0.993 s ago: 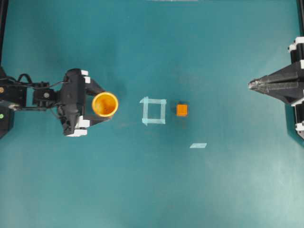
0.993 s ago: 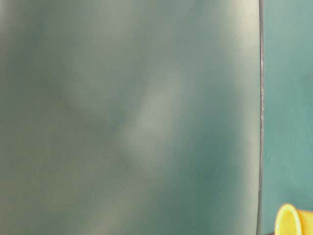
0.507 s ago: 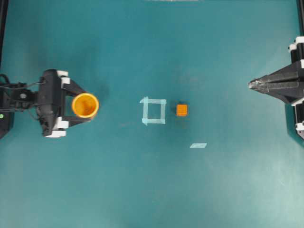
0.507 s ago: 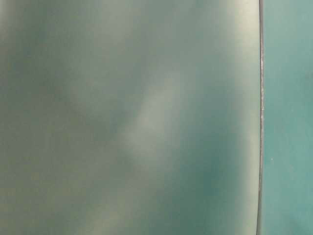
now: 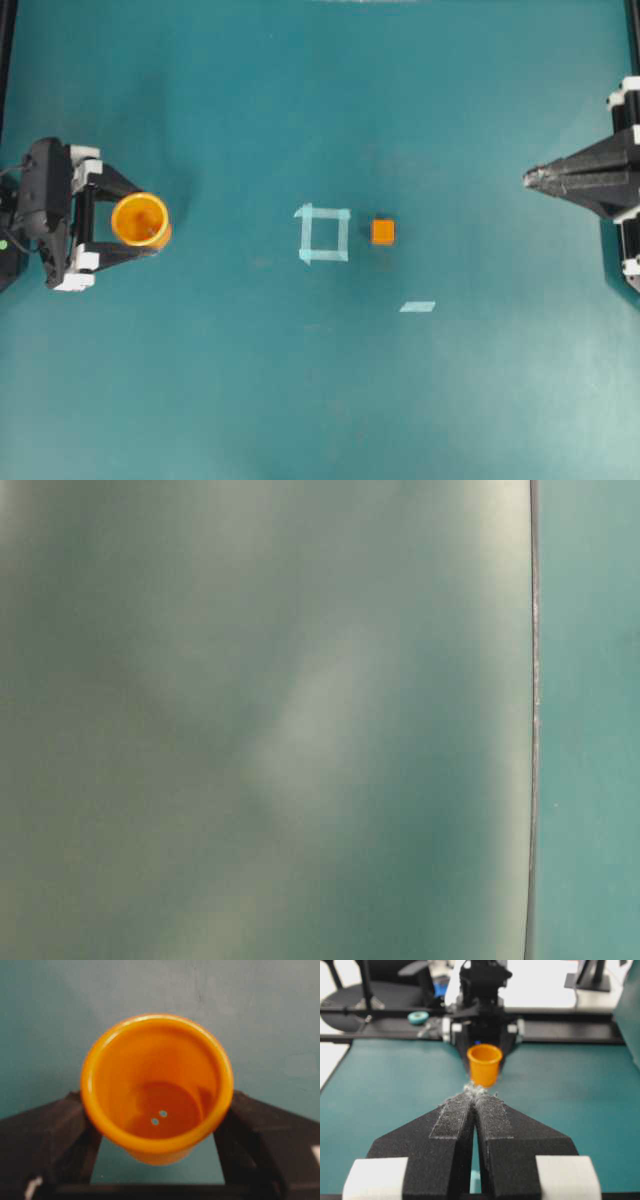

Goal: Move the cup to the left with left arm.
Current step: 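Slide the held orange cup leftward toward the table edge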

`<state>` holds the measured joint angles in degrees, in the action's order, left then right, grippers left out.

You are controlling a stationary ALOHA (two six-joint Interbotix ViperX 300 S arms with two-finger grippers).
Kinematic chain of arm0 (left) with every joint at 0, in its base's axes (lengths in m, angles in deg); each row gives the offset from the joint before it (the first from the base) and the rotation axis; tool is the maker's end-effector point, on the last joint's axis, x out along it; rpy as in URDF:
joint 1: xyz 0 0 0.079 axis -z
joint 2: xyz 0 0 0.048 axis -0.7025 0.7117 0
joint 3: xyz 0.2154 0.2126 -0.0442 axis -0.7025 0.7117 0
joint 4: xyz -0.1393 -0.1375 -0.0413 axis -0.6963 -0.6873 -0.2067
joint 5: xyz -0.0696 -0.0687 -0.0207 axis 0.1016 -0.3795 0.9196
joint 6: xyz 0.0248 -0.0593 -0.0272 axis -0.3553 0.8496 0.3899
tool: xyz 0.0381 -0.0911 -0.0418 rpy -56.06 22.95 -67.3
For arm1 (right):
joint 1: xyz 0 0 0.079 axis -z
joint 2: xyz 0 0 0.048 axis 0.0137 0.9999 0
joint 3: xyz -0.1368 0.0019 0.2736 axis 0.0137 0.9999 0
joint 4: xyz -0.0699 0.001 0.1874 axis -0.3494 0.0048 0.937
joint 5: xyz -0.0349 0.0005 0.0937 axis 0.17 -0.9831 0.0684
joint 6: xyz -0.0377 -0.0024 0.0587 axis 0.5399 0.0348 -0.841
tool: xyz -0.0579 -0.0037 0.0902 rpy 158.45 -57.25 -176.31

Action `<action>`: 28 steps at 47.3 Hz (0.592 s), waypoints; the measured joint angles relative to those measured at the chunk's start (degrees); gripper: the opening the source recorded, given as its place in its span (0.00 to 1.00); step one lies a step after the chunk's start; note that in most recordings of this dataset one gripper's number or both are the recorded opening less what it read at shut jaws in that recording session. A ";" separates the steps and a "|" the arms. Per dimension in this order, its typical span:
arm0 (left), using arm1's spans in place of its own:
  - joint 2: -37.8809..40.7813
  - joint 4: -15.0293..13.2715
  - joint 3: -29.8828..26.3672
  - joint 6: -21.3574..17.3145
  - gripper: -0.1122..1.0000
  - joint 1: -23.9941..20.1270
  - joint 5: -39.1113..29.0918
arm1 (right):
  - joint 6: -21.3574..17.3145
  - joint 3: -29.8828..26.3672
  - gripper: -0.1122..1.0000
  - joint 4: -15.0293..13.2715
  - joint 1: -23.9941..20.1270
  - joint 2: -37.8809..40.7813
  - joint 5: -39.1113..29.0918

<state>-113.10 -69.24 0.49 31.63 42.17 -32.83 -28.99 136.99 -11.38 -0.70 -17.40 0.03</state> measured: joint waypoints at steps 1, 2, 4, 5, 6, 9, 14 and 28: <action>-0.53 0.00 0.09 0.09 0.68 0.00 -0.62 | 0.00 0.00 0.10 0.00 0.00 0.00 0.00; -1.05 0.00 0.18 0.18 0.68 0.00 -1.32 | 0.09 0.00 0.10 0.00 0.00 0.00 0.00; -2.20 0.00 0.35 0.26 0.68 0.00 -3.16 | 0.00 0.00 0.10 0.00 0.00 0.00 0.00; -2.81 0.00 0.35 0.09 0.68 0.09 -4.04 | 0.09 0.00 0.10 0.00 0.00 0.00 0.09; -3.43 0.00 0.44 -0.09 0.68 0.18 -5.01 | 0.09 0.00 0.10 0.00 0.00 0.00 0.00; -5.54 0.18 0.44 -0.35 0.68 0.53 -7.65 | 0.00 0.00 0.10 0.00 0.00 0.00 0.00; -9.49 0.44 0.70 -1.85 0.68 1.49 -12.48 | 0.00 0.00 0.10 0.00 0.00 0.09 0.00; -23.29 0.44 1.93 -3.16 0.68 2.02 -22.76 | 0.09 0.00 0.10 0.00 0.00 0.35 0.00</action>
<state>-136.39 -68.80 2.42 28.46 44.19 -55.59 -28.91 136.99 -11.38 -0.70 -17.05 0.03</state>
